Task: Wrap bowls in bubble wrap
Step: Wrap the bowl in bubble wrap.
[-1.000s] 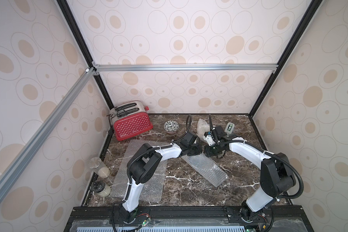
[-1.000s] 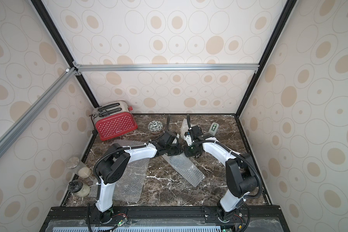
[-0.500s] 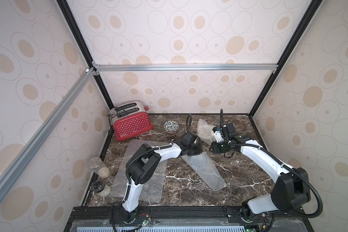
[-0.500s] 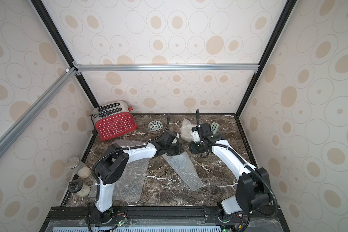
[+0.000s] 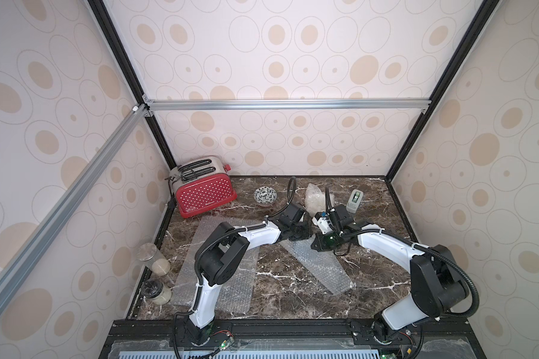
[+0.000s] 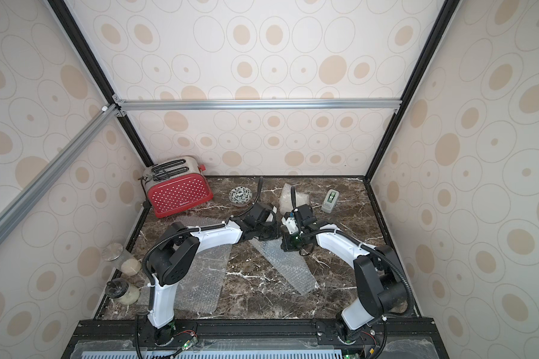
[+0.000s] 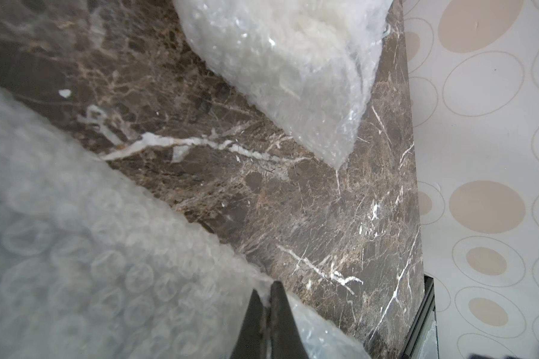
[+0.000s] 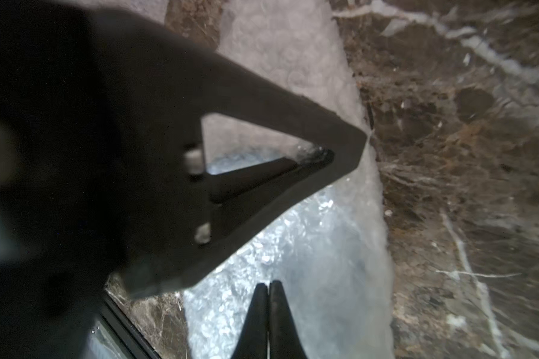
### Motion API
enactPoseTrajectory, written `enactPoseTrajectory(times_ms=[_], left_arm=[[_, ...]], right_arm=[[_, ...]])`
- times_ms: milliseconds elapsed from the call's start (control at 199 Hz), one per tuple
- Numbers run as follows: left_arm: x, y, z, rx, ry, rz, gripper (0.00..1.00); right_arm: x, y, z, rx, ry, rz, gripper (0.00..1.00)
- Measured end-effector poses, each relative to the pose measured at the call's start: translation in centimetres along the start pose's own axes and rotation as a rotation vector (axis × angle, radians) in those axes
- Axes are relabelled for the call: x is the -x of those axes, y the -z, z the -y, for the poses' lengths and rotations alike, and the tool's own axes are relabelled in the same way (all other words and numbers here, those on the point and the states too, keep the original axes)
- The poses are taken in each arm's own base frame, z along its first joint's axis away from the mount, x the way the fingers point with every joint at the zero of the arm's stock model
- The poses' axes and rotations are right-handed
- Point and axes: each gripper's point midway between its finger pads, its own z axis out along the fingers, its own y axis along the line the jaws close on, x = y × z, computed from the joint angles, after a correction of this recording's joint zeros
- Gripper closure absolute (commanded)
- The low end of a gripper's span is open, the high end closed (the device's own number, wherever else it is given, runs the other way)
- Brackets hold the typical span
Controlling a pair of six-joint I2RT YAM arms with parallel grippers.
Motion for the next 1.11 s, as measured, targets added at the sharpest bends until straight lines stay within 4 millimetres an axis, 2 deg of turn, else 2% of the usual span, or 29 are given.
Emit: enactPoseTrajectory(times_ms=[232,403,554,644,775,846,926,1037,1108], left_arm=[[0.0,0.0,0.0,-0.001,0.000,0.001,0.88],[0.5,0.7,0.0,-0.003,0.001,0.014,0.72],[1.5,3.7,0.5,-0.007,-0.002,0.052,0.55],[2.5,6.4,0.7,-0.009,-0.009,0.101,0.51],[3.2,9.6,1.1,-0.016,-0.024,0.163,0.51],[2.7,10.6,0.9,-0.015,-0.024,0.170,0.51],[1.7,10.7,0.0,-0.001,-0.019,0.159,0.53],[-0.7,10.3,-2.3,0.041,0.000,0.121,0.55],[-2.1,10.1,-3.3,0.062,0.008,0.095,0.56]], right_arm=[[0.4,-1.4,1.3,-0.037,-0.046,0.033,0.95],[0.6,-2.2,2.5,-0.102,-0.068,0.023,0.95],[0.7,-2.8,3.1,-0.147,-0.077,0.006,0.95],[0.6,-3.1,3.1,-0.167,-0.074,-0.006,0.95],[0.7,-3.8,2.5,-0.195,-0.042,-0.025,0.95],[0.5,-4.1,1.7,-0.207,-0.011,-0.038,0.95],[0.1,-4.4,0.8,-0.222,0.023,-0.056,0.95],[-0.3,-4.7,0.1,-0.229,0.048,-0.071,0.95],[-0.4,-4.8,0.3,-0.240,0.046,-0.079,0.95]])
